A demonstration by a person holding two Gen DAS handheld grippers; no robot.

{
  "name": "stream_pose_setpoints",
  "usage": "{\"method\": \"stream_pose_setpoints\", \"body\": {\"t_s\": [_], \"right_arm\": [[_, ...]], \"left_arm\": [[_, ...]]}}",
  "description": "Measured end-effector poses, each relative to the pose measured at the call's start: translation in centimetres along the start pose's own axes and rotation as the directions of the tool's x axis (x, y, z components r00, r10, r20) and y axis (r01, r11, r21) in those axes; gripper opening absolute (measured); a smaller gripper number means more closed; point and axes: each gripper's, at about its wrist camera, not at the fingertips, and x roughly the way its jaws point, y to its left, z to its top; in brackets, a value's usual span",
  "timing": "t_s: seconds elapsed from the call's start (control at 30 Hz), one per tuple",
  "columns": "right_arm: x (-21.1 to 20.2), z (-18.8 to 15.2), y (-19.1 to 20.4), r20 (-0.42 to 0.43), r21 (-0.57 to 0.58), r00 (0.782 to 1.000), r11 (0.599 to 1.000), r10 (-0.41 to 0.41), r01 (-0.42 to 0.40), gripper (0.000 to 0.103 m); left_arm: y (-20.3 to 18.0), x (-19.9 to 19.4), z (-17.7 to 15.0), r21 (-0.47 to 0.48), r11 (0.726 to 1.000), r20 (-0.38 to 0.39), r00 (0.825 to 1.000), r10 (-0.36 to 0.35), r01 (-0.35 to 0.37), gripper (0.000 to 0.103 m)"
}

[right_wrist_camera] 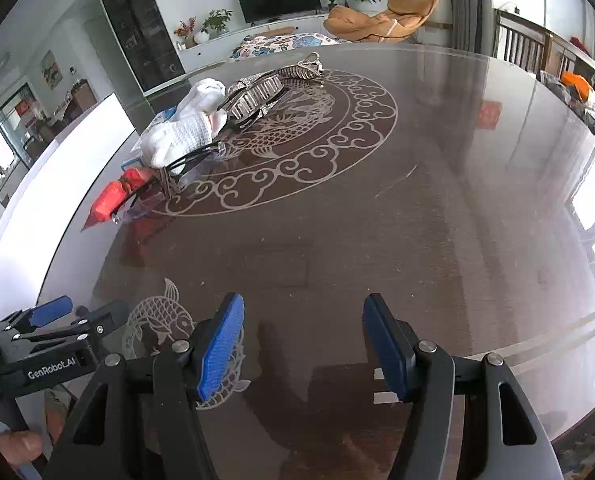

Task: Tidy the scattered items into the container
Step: 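Grasp the eyeglasses with the right tool and lift them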

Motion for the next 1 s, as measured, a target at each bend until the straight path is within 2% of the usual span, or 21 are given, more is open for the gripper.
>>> {"method": "stream_pose_setpoints", "body": {"t_s": [0.23,0.37,0.5,0.77,0.83,0.93,1.0], "right_arm": [[0.1,-0.3,-0.5,-0.002,0.013,1.000,1.000,0.007,-0.007,0.064],[0.3,-0.4,0.0,0.003,-0.014,1.000,1.000,-0.016,0.016,0.064],[0.2,-0.9,0.5,0.024,-0.045,0.999,0.998,-0.046,0.048,0.064],[0.0,-1.4,0.5,0.065,-0.012,0.996,0.998,-0.058,0.058,0.064],[0.1,-1.3,0.8,0.058,-0.035,0.996,0.997,-0.071,0.073,0.064],[0.3,-1.2,1.3,0.040,-0.086,0.995,0.992,-0.089,0.092,0.065],[0.4,-0.8,1.3,0.010,-0.092,0.998,0.993,-0.069,0.069,0.065]], "left_arm": [[-0.3,0.0,0.1,-0.001,1.000,-0.011,1.000,0.009,-0.009,0.103],[-0.3,0.3,0.5,-0.005,1.000,-0.024,1.000,0.005,-0.005,0.103],[-0.3,0.5,0.6,0.003,1.000,-0.030,1.000,0.002,-0.002,0.103],[-0.2,0.7,1.0,0.012,1.000,-0.056,0.998,0.000,0.000,0.103],[-0.2,0.6,0.9,0.031,0.999,-0.076,0.997,-0.008,0.010,0.103],[0.1,0.5,0.8,0.036,0.999,-0.062,0.998,-0.008,0.010,0.103],[0.4,0.4,0.5,0.038,0.999,-0.047,0.999,-0.008,0.010,0.103]]}}
